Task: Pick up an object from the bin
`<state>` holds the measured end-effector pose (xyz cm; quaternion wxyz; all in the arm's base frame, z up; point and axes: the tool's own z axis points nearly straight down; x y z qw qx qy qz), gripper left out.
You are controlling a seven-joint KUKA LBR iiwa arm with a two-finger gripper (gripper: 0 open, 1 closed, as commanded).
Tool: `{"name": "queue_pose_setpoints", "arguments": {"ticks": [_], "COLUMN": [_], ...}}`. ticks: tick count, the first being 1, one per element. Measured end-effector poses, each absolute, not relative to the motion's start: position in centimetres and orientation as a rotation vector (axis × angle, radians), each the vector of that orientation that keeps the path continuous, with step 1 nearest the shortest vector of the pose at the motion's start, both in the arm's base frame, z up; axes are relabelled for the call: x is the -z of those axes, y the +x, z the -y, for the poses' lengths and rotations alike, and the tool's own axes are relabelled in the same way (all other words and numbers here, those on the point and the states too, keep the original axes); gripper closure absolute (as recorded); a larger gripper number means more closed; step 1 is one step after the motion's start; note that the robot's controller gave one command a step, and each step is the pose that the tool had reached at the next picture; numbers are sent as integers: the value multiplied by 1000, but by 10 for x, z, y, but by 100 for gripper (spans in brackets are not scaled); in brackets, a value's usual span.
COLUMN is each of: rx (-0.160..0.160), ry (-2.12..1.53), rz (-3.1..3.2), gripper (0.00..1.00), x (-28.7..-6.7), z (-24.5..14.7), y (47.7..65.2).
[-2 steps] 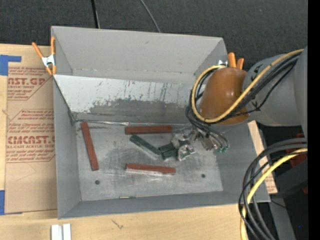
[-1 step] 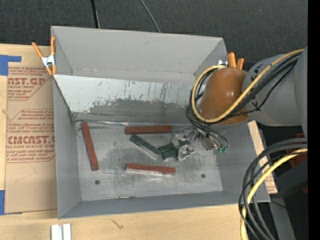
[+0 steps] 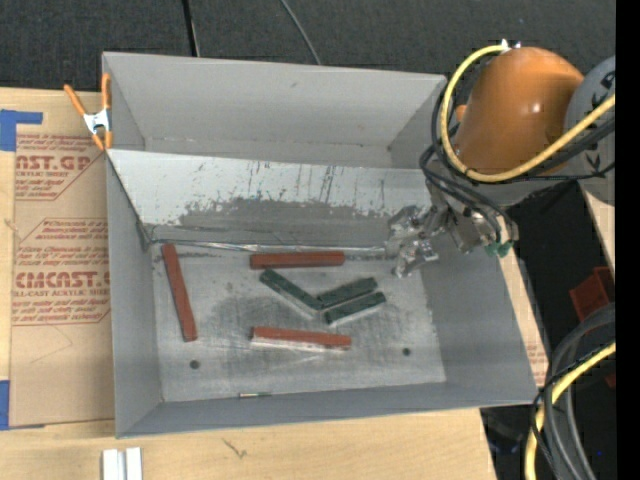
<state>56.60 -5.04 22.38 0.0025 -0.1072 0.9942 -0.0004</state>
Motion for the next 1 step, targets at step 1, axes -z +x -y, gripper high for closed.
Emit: {"name": "queue_pose_setpoints", "arguments": {"ticks": [1], "rx": [0], "ry": [-336], "rz": [-3120], "gripper": [0], "x": [-223], "z": [50], "y": [566]}}
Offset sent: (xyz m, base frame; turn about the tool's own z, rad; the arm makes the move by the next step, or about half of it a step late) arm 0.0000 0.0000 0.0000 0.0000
